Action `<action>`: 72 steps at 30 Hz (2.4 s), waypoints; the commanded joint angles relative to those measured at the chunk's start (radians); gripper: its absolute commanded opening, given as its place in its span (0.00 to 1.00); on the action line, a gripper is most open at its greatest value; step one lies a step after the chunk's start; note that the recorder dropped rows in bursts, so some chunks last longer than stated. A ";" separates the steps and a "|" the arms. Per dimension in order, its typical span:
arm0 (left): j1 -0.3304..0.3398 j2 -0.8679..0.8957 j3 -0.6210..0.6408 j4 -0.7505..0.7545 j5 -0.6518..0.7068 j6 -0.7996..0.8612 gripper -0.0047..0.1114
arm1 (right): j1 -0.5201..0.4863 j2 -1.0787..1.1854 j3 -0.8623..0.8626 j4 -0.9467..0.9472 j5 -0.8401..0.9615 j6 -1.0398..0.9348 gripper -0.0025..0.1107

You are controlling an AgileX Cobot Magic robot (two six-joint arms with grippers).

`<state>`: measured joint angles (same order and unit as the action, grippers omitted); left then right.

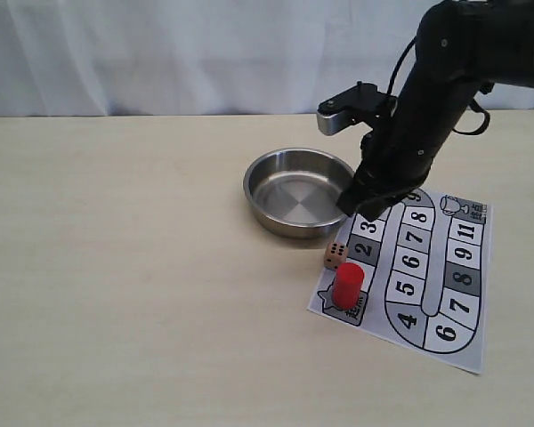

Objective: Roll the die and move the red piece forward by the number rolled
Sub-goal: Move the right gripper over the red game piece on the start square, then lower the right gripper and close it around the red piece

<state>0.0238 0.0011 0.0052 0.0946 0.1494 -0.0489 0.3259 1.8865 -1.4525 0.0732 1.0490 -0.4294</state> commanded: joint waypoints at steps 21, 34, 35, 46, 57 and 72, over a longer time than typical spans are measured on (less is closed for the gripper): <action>0.000 -0.001 -0.005 -0.001 -0.006 -0.004 0.04 | 0.000 0.160 0.002 -0.036 0.010 -0.276 0.06; 0.000 -0.001 -0.005 -0.001 -0.006 -0.004 0.04 | 0.000 0.160 0.002 -0.036 -0.005 -0.276 0.06; 0.000 -0.001 -0.005 -0.001 -0.006 -0.004 0.04 | 0.000 0.160 0.002 -0.036 -0.005 -0.276 0.06; 0.000 -0.001 -0.005 -0.001 -0.006 -0.004 0.04 | 0.000 0.160 0.002 -0.036 -0.005 -0.273 0.06; 0.000 -0.001 -0.005 -0.001 -0.007 -0.004 0.04 | 0.000 0.054 0.002 -0.066 0.040 -0.093 0.06; 0.000 -0.001 -0.005 -0.001 -0.007 -0.004 0.04 | 0.002 0.086 0.002 0.142 0.081 -0.011 0.65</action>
<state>0.0238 0.0011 0.0052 0.0946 0.1494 -0.0489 0.3264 1.9523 -1.4525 0.2162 1.1281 -0.4541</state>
